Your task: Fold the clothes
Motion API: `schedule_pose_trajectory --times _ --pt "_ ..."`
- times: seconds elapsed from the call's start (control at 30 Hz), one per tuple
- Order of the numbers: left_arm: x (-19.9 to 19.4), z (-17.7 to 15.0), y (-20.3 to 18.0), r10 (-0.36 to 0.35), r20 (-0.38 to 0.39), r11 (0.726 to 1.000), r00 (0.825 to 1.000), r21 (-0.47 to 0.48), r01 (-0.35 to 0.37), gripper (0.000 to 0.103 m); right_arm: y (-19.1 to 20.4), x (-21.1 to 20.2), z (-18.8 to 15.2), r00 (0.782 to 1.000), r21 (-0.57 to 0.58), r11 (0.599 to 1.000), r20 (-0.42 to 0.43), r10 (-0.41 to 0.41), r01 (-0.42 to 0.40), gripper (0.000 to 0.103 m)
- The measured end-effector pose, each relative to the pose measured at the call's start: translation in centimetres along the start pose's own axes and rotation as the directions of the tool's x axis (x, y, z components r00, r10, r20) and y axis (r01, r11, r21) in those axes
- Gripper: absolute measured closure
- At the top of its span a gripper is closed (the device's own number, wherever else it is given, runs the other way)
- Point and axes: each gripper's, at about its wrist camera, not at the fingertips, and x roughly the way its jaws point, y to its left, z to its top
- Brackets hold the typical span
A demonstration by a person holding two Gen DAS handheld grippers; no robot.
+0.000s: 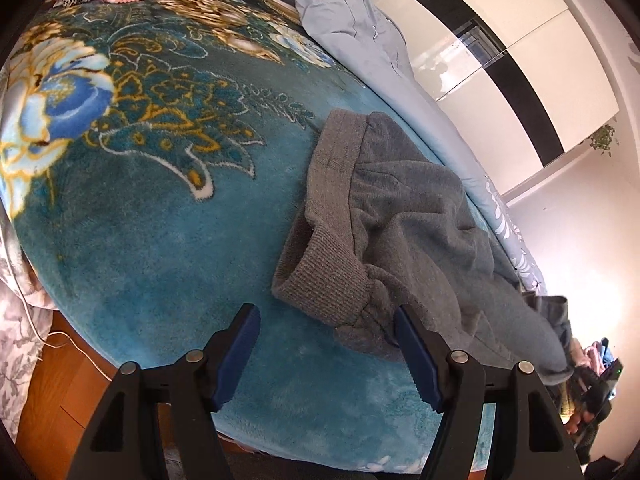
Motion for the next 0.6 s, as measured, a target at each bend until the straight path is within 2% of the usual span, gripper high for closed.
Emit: schedule_pose_trajectory --times 0.07,0.13,0.2,0.4,0.5,0.6 --pt "0.2 0.1 0.0 -0.017 -0.006 1.0 1.0 -0.019 0.017 0.03 -2.0 0.8 -2.0 0.998 0.035 0.999 -0.064 -0.012 0.014 0.094" --pt "0.2 0.2 -0.1 -0.034 -0.009 0.999 0.999 -0.037 0.033 0.03 -2.9 1.1 -3.5 0.996 0.038 0.999 -0.086 -0.023 0.027 0.095" --pt "0.3 0.4 -0.1 -0.051 -0.011 0.997 0.999 -0.055 0.05 0.03 -3.2 0.9 -4.3 0.997 0.048 0.999 -0.083 -0.002 0.006 0.095" --pt "1.2 0.5 0.0 -0.164 -0.037 0.975 0.986 -0.161 0.156 0.03 -2.0 0.2 -4.2 0.997 0.008 1.0 -0.081 0.021 -0.02 0.094" --pt "1.6 0.9 0.1 -0.178 -0.025 0.963 0.984 -0.21 0.169 0.031 -1.5 0.1 -4.3 0.996 -0.014 1.0 -0.085 0.023 -0.025 0.094" --pt "1.7 1.2 -0.2 -0.165 -0.01 0.966 0.986 -0.206 0.159 0.033 -1.4 -0.1 -4.5 0.996 -0.017 0.999 -0.088 0.026 -0.028 0.094"
